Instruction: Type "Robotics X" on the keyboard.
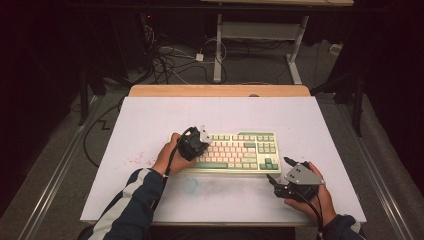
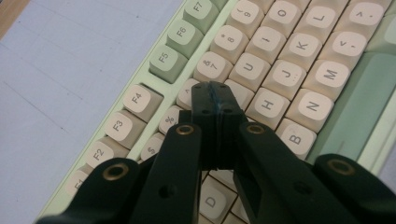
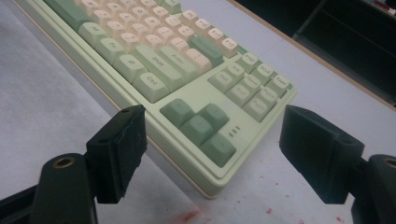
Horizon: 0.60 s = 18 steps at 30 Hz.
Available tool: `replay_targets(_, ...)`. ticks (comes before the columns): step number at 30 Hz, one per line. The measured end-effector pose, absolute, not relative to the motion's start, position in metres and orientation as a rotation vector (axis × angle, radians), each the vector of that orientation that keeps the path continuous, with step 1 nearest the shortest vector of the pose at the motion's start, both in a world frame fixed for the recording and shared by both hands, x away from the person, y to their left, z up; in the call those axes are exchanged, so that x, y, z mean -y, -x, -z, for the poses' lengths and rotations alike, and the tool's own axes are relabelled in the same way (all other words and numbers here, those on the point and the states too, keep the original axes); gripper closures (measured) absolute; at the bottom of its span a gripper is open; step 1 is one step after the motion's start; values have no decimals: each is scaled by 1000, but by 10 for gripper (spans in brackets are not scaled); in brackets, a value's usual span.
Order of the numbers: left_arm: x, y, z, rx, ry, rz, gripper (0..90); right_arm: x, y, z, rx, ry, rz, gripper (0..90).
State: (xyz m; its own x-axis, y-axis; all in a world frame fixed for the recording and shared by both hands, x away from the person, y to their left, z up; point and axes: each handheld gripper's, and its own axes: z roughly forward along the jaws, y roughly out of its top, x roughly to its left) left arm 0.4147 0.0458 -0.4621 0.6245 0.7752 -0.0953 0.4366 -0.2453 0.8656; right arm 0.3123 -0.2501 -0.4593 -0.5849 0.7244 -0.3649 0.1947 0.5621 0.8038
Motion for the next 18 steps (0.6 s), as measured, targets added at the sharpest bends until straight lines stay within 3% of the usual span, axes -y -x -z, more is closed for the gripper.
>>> replay_targets(18,-46,-411,460,-946,-1884,-477,866,250,-312,459,-2098,-723,-966,242)
